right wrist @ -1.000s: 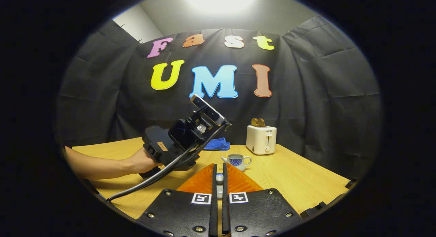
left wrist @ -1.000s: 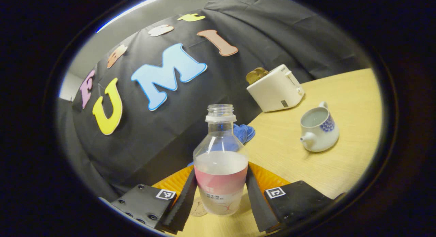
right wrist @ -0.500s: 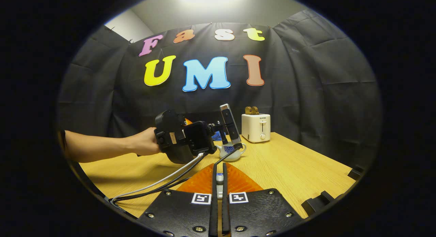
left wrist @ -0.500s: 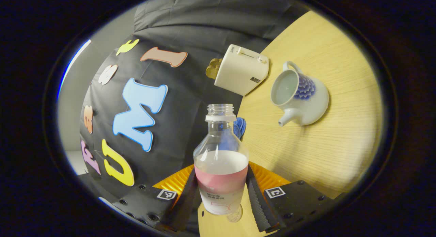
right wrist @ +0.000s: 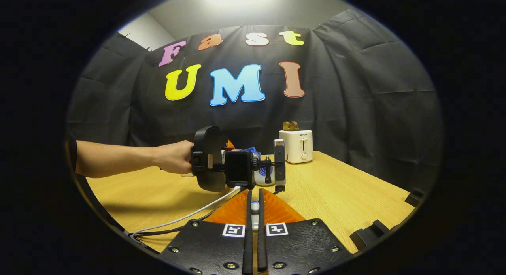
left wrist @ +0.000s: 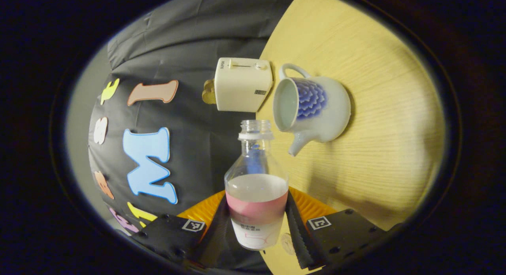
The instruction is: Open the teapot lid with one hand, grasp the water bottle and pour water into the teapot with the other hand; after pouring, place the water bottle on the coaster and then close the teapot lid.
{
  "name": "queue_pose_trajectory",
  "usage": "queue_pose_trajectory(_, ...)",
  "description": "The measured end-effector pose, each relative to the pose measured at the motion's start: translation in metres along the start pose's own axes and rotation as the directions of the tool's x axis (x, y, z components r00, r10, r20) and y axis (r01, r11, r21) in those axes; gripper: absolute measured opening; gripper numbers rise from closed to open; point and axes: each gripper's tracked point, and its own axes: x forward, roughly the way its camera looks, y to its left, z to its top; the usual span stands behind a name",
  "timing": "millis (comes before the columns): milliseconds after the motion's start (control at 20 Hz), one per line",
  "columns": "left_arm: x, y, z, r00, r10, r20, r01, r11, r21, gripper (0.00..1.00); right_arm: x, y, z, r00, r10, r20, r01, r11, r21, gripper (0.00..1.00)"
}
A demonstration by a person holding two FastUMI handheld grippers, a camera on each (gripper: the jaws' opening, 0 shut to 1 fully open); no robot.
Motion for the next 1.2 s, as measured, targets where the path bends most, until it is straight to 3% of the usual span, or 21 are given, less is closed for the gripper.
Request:
queue_pose_trajectory(500,0.000,0.006,0.002,0.999,-0.035,-0.042,0.043,0.974,0.224,0.86,0.003,-0.002,-0.002,1.000,0.007,-0.014,-0.006,1.000,0.018,0.05)
queue_pose_trajectory(1200,-0.006,0.027,0.010,0.998,-0.011,-0.068,0.036,0.920,0.390,0.85,0.005,-0.010,-0.009,0.999,0.002,-0.040,-0.001,0.999,0.043,0.05)
